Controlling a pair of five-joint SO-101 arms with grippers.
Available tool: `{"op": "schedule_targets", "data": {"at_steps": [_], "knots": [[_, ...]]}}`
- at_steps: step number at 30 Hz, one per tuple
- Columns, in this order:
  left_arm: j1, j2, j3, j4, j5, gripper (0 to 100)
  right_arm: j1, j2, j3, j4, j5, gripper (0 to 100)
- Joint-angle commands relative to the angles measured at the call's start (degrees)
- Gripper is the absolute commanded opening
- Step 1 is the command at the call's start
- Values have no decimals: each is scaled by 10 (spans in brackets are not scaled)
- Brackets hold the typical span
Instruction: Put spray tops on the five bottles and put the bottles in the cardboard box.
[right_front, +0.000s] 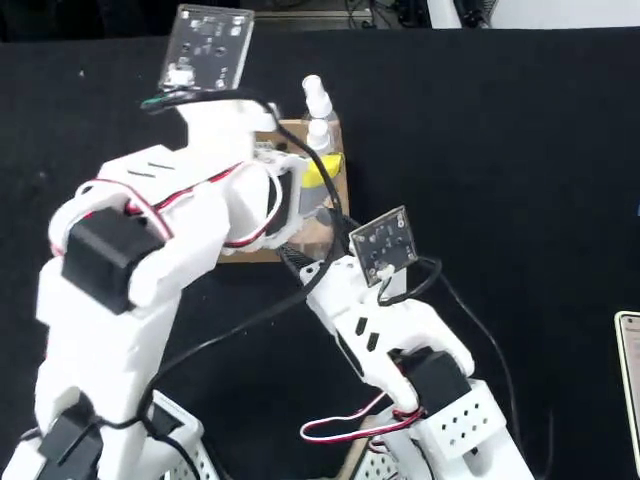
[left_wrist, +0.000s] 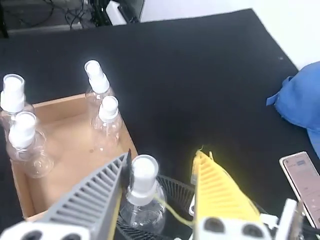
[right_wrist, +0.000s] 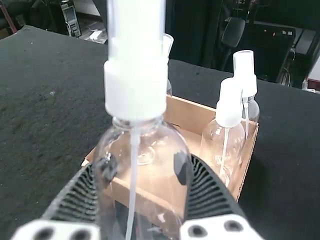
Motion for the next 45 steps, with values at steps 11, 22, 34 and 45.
{"op": "schedule_targets", "data": {"at_steps": [11,22,34,45], "knots": [[-364,-42,32,8,-115,181,76,-10,95,-259,-7,10],[-480,-85,292,-105,-105,181,110,-15,116,-336,-4,10],[-485,-292,840,-571,-91,181,434,8,8,-171,-2,10],[-490,-295,1011,-716,-60,181,475,322,15,-450,43,10]]}}
